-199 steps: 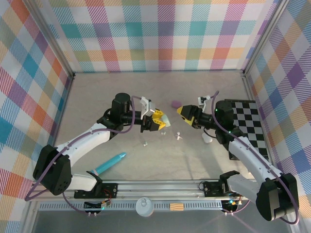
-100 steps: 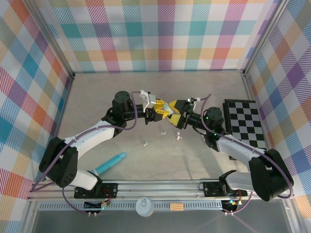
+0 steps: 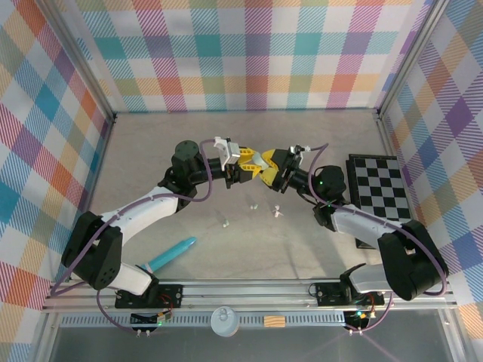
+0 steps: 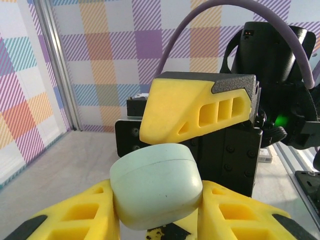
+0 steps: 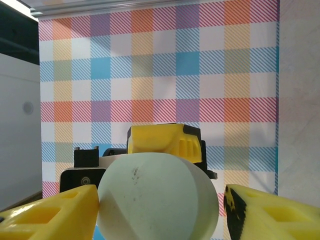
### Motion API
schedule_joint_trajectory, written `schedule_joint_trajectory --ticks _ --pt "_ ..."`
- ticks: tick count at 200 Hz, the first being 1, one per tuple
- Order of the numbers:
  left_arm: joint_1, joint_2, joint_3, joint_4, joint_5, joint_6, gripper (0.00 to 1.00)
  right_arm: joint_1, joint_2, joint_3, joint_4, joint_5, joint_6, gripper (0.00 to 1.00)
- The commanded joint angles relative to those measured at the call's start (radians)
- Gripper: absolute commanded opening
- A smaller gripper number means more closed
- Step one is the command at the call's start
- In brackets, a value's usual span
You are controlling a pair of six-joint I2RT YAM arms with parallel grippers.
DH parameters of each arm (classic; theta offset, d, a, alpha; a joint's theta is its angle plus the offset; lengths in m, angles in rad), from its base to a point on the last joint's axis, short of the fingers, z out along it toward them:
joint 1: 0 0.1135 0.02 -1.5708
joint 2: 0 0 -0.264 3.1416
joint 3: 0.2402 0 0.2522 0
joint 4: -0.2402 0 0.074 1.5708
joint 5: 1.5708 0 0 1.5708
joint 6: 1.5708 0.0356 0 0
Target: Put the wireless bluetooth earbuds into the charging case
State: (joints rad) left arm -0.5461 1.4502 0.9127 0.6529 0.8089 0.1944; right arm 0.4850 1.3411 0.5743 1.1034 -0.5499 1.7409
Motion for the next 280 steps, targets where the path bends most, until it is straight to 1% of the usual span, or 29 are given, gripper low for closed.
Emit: schedule_joint_trajectory --ticks 1,14,26,39,47,65,82,98,129,156,162,176,188,237,280 --pt "0.005 0.013 -0.005 0.100 -0.001 0.009 0.35 0.007 0.002 0.028 0.059 0.015 0.022 0.65" --pt "0.003 0.020 -0.006 0.114 0.001 0.009 0.35 0.008 -0.003 0.026 0.056 0.021 0.022 0.64" --pt "0.002 0.021 -0.009 0.124 0.003 0.009 0.35 0.010 -0.006 0.024 0.053 0.028 0.023 0.59" --pt "0.000 0.017 -0.010 0.126 0.006 0.011 0.35 0.009 -0.009 0.025 0.051 0.030 0.025 0.56" --pt "-0.002 0.016 -0.011 0.126 0.005 0.012 0.35 0.009 -0.010 0.029 0.048 0.029 0.024 0.53" --pt "-0.003 0.009 -0.012 0.108 0.006 0.022 0.35 0.009 -0.010 0.031 0.044 0.029 0.025 0.47" --pt "-0.005 0.003 -0.014 0.087 0.005 0.037 0.36 0.010 -0.010 0.030 0.043 0.031 0.020 0.43" --pt "-0.006 -0.006 -0.013 0.061 0.002 0.053 0.36 0.009 -0.014 0.026 0.029 0.038 0.017 0.37" --pt "-0.006 -0.018 -0.017 0.027 -0.004 0.069 0.36 0.009 -0.022 0.023 -0.001 0.045 -0.001 0.30" --pt "-0.006 -0.027 -0.029 0.013 -0.009 0.078 0.38 0.009 -0.026 0.021 -0.013 0.053 -0.009 0.24" --pt "-0.006 -0.030 -0.033 0.014 -0.012 0.078 0.40 0.008 -0.029 0.022 -0.027 0.052 -0.014 0.24" --pt "-0.006 -0.034 -0.042 0.023 -0.017 0.065 0.48 0.008 -0.037 0.028 -0.052 0.050 -0.031 0.24" --pt "-0.006 -0.036 -0.044 0.024 -0.018 0.054 0.52 0.008 -0.042 0.031 -0.066 0.051 -0.046 0.23" --pt "-0.006 -0.052 -0.062 0.036 -0.020 0.035 0.59 -0.003 -0.059 0.037 -0.121 0.045 -0.101 0.20" --pt "-0.013 -0.078 -0.079 0.028 -0.047 0.018 0.87 -0.005 -0.144 0.077 -0.335 0.043 -0.296 0.20"
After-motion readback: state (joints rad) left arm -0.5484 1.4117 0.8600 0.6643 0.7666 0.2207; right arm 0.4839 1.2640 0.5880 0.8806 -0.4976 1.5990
